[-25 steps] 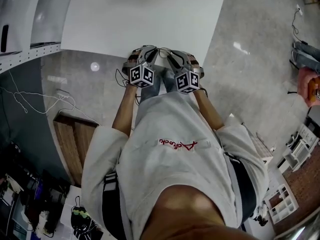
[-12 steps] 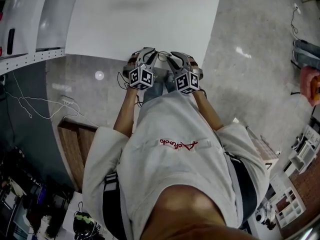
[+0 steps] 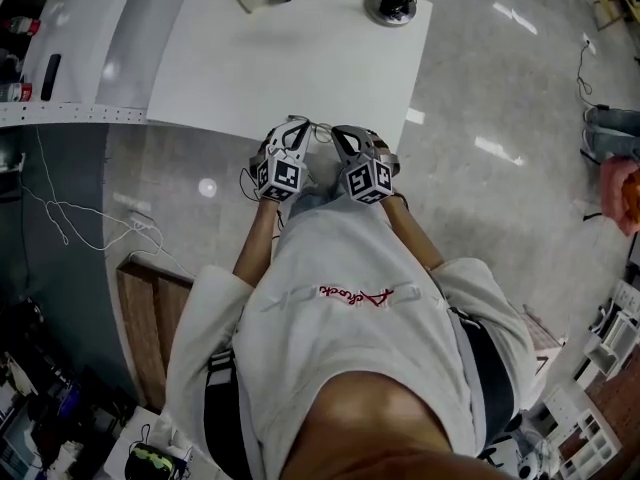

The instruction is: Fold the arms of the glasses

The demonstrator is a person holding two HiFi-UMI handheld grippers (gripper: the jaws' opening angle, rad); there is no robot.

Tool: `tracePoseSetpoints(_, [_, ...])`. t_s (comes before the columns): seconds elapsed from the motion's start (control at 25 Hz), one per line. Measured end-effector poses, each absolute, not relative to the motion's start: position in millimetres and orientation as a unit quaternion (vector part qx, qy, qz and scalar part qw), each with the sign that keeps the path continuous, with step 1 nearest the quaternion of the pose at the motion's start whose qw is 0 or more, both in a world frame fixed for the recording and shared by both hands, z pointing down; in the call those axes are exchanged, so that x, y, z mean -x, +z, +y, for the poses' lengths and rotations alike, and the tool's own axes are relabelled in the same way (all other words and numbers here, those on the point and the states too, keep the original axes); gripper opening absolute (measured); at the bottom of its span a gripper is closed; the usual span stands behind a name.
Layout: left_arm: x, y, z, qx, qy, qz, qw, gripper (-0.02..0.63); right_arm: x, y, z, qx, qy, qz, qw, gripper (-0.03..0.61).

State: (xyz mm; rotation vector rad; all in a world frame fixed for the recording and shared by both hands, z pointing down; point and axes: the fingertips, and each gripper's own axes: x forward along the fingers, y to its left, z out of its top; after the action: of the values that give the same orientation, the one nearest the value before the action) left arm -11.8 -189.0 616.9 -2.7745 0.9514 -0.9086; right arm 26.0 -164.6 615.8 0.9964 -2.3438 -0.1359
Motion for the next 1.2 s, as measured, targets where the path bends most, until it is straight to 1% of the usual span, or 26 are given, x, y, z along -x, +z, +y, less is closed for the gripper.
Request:
tracePoseSetpoints(0.12, [6.5, 607.0, -186.4, 0.9, -0.287, 0.325, 0.039, 0.03, -28.6, 606.7, -165.4, -0.368, -0.055, -0.886, 0.276, 0.002])
tracePoseSetpoints(0.24, [4.4, 594.7, -186.7, 0.901, -0.26, 0.348, 0.023, 0.031, -32.4, 595.0, -169.1, -0.377, -0.023, -0.895, 0.235, 0.002])
tracePoseSetpoints(0.36, [2.5, 578.4, -184.8, 0.905, -0.203, 0.372, -0.023, 0.031, -41.4, 581.0, -170.7, -0.393, 0.045, -0.904, 0.162, 0.002])
tracePoseSetpoints(0.52, [2.3, 559.8, -173.8, 0.912, -0.133, 0.379, -0.079, 0.03, -55.6, 560.6, -166.6, -0.397, 0.134, -0.907, 0.035, 0.002])
tracePoseSetpoints(0.6, [6.3, 550.0, -171.1, 0.916, -0.095, 0.377, -0.098, 0.029, -54.1, 549.5, -163.1, -0.378, 0.151, -0.913, -0.009, 0.002])
tracePoseSetpoints(0.68, [13.1, 540.5, -167.9, 0.917, -0.046, 0.377, -0.126, 0.029, -51.3, 540.8, -157.8, -0.364, 0.16, -0.917, -0.036, 0.002])
tracePoseSetpoints(0.76, [19.0, 533.5, -162.2, 0.913, -0.007, 0.378, -0.153, 0.029, -51.4, 537.1, -150.0, -0.365, 0.166, -0.915, -0.049, 0.002])
tracePoseSetpoints(0.84, [20.9, 528.8, -157.7, 0.912, 0.005, 0.378, -0.161, 0.029, -52.4, 534.3, -144.0, -0.369, 0.169, -0.912, -0.056, 0.002])
tracePoseSetpoints(0.96, [23.4, 523.9, -149.8, 0.916, 0.005, 0.373, -0.147, 0.029, -47.7, 531.5, -136.2, -0.369, 0.165, -0.913, -0.054, 0.002])
tracePoseSetpoints(1.12, [31.4, 520.7, -119.5, 0.924, -0.015, 0.367, -0.109, 0.029, -28.8, 529.7, -114.7, -0.359, 0.143, -0.922, -0.027, 0.002])
tracePoseSetpoints(1.2, [42.6, 520.9, -98.0, 0.924, -0.015, 0.365, -0.108, 0.029, -18.6, 528.1, -100.1, -0.365, 0.136, -0.921, -0.021, 0.0])
